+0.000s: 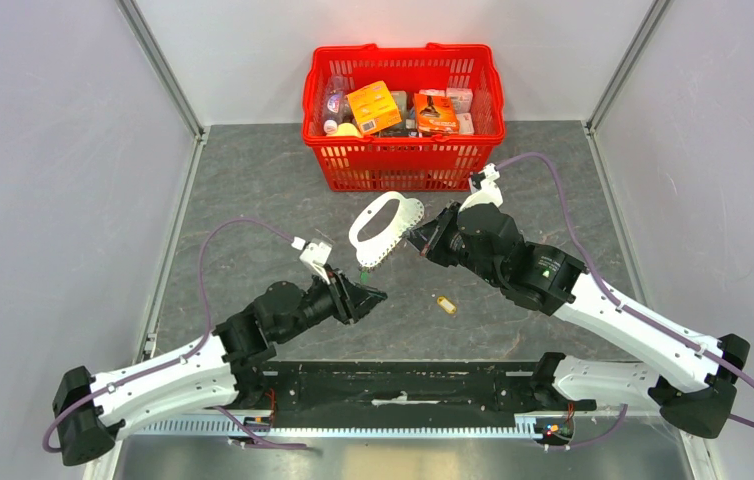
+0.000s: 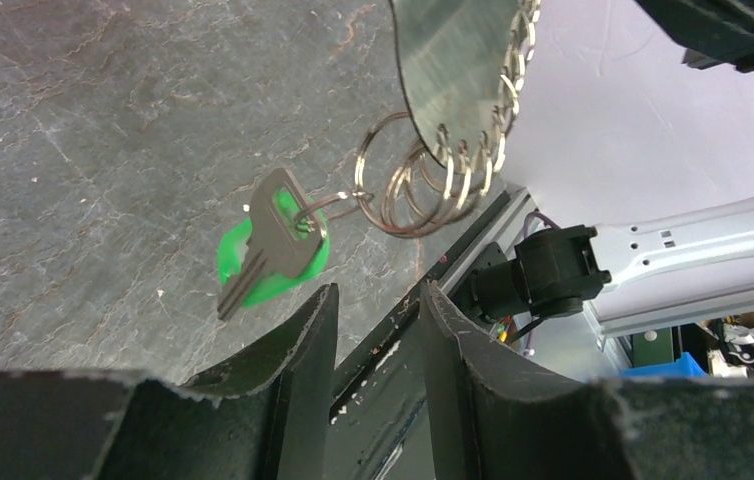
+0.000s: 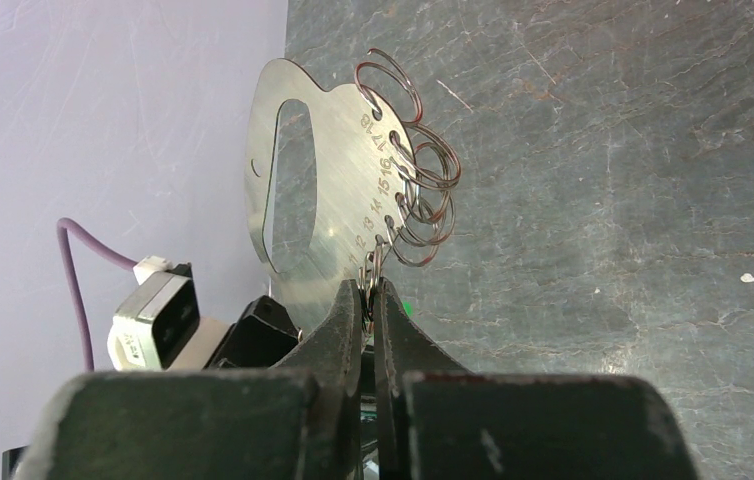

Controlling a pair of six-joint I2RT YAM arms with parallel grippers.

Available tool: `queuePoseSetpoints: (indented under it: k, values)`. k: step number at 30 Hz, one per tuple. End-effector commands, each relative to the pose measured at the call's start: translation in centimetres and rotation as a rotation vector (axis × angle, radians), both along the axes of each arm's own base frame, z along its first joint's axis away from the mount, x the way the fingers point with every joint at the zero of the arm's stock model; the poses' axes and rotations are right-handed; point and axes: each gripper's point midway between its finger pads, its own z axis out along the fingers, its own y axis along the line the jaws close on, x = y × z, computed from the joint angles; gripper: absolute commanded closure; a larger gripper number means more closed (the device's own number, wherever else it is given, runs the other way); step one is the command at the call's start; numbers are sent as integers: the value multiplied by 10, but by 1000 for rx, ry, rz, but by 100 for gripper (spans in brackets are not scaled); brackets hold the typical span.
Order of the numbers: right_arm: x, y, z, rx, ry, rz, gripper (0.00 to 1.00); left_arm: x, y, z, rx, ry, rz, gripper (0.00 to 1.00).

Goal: Put the keys on the keyring

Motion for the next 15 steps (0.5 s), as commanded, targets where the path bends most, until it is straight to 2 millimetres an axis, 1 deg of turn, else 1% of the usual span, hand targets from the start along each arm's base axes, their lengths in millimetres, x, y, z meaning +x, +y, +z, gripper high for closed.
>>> queuePoseSetpoints:
  k: [1,4,9,15]
  values:
    - [2,0,39,92,-66,-16,100,6,-9,19,-88,-17,13,58]
    - [2,-1,40,95,-68,-17,100,13,-5,16,-79,-22,58,58]
    - [0,-3,42,102,-72,-16,100,25,10,16,-85,-55,154,58]
    - [-2,-5,43,108,-76,-16,100,31,26,15,-49,-92,220,58]
